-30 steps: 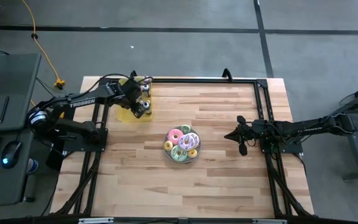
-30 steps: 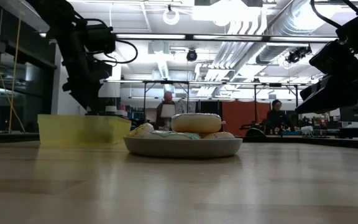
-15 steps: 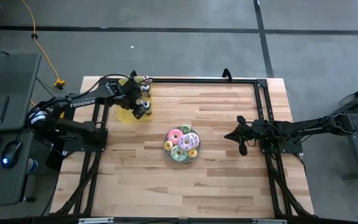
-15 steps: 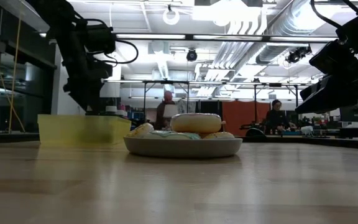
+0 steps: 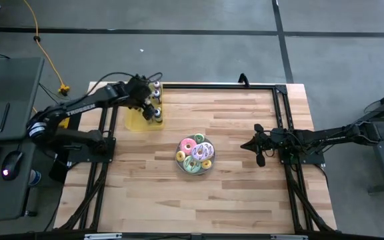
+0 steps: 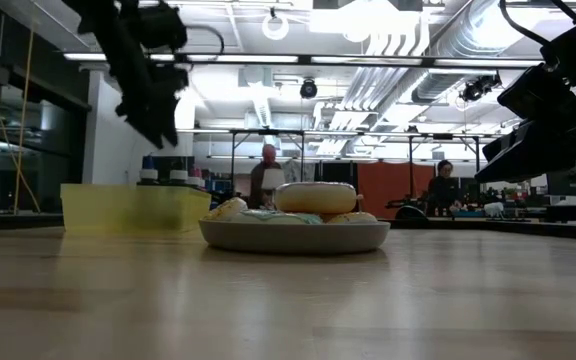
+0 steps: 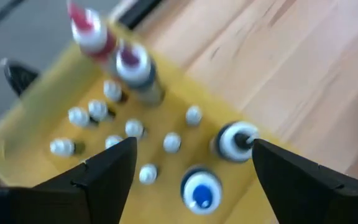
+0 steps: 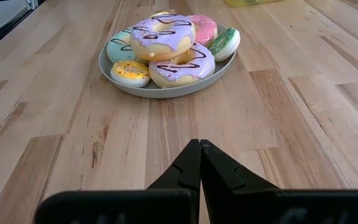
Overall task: Pick & Place food coloring
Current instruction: Return to Home Position
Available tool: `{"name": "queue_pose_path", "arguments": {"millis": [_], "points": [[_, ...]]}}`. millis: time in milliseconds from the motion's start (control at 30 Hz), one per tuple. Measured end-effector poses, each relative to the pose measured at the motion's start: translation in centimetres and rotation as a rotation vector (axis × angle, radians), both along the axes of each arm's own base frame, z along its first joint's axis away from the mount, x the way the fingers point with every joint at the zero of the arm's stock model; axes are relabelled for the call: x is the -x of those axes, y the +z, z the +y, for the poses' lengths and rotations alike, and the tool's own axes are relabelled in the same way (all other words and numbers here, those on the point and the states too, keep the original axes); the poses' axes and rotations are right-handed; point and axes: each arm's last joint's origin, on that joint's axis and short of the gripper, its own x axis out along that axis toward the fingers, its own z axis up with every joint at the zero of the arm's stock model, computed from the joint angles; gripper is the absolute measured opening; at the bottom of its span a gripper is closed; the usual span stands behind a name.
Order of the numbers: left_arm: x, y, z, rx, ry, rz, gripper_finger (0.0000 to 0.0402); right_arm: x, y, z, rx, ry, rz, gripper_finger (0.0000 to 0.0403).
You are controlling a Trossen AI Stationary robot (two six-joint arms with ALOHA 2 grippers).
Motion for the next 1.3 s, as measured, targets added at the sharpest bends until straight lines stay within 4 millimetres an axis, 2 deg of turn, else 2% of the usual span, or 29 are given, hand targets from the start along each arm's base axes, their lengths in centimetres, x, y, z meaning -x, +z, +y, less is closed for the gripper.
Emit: {"name": "queue_pose_path", "arguments": {"millis": [133,300,500,600,733,967,1100,1300], "points": [[-0.3,3.1,-0.9,-0.048,-0.076,-0.104,0.0312,0.0,0.0,0.0,0.000,0.000,0.000,0.0000],[-0.4,7.5,-3.0,-0.108,-0.172,-0.217,0.0312,0.0,0.0,0.0,0.000,0.000,0.000,0.0000],[-1.2,9.7,-7.0,-0.064,-0.356,-0.248,0.0297,0.0,0.0,0.0,0.000,0.000,0.000,0.0000],[-1.8,9.8,-9.3,-0.027,-0.437,-0.275,0.0271,0.0,0.0,0.0,0.000,0.000,0.000,0.0000],[-1.9,9.4,-11.1,-0.015,-0.443,-0.256,0.0222,0.0,0.0,0.0,0.000,0.000,0.000,0.0000],[-1.2,6.8,-11.5,0.091,-0.432,-0.113,0.0101,0.0,0.0,0.0,0.000,0.000,0.001,0.0000],[-0.6,6.6,-11.7,0.112,-0.445,-0.110,0.0019,0.0,0.0,0.0,0.000,0.000,0.000,0.0000],[2.2,5.7,-11.8,0.106,-0.412,-0.240,0.0007,0.0,0.0,0.0,0.000,0.000,0.000,0.0000]]}}
